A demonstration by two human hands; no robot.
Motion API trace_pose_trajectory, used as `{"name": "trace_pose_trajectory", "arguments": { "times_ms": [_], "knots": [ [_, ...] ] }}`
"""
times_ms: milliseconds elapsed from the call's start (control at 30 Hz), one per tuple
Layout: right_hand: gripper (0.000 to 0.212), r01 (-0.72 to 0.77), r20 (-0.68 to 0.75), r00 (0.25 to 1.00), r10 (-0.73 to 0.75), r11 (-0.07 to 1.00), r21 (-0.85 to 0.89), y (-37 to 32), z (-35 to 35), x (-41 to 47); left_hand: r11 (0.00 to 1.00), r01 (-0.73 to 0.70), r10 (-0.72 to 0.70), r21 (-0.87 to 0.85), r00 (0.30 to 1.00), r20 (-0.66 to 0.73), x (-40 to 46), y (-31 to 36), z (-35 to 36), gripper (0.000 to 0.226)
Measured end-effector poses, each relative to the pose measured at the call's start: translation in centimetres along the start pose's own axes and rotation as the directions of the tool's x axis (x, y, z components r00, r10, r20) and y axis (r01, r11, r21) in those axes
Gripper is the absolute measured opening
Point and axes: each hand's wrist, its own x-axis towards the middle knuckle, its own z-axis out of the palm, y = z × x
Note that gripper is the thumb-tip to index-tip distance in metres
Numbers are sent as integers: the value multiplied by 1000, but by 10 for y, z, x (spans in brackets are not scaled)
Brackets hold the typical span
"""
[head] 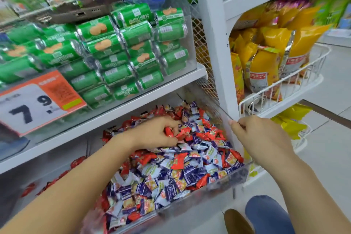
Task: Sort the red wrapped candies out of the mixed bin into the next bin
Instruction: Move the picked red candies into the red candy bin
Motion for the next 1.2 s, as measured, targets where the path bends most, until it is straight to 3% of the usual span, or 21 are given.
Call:
{"name": "trace_pose_trajectory", "arguments": {
  "times_ms": [100, 200, 300, 367, 433, 567, 700, 833, 967, 1100, 1200],
  "knots": [
    [50, -29, -45, 999, 30, 999, 28, 0, 1, -6, 996, -36, 45, 87, 993, -108, -40, -7, 3, 13],
    [28, -3, -239, 970, 42, 987, 160, -7, -1, -11, 990, 49, -19, 133, 976, -216, -73, -17, 11, 29],
    [22, 124, -384, 923, 4, 944, 307, -23, -6, -17, 991, 135, -125, 1, 916, -382, -98, -14, 17, 52],
    [20, 203, -374, 926, -58, 910, 361, -35, -5, -22, 977, 154, -208, -148, 845, -493, -110, -7, 17, 44],
    [18, 248, -294, 945, -144, 900, 357, -47, 2, -25, 955, 154, -279, -255, 766, -580, -118, -4, 17, 24],
    [24, 299, 13, 951, -308, 932, 204, -69, 18, -26, 938, 169, -332, -303, 689, -644, -130, -3, 19, 24],
    [43, 304, 399, 859, -322, 946, 110, -74, 35, -28, 938, 120, -323, -327, 647, -690, -135, 5, 36, 17],
    [38, 311, 437, 835, -335, 942, 127, -73, 45, -25, 966, 244, -235, -83, 698, -677, -125, 4, 65, 44],
    [24, 336, 433, 826, -362, 932, 139, -73, 43, -25, 961, 276, -170, 27, 664, -728, -107, 10, 64, 52],
    [17, 341, 231, 896, -379, 921, 186, -74, 39, -24, 955, 263, -103, 135, 724, -682, -95, 13, 69, 44],
    [16, 270, 82, 948, -306, 916, 297, -75, 39, -22, 968, 225, -101, 112, 759, -643, -95, 8, 73, 25]
  ]
}}
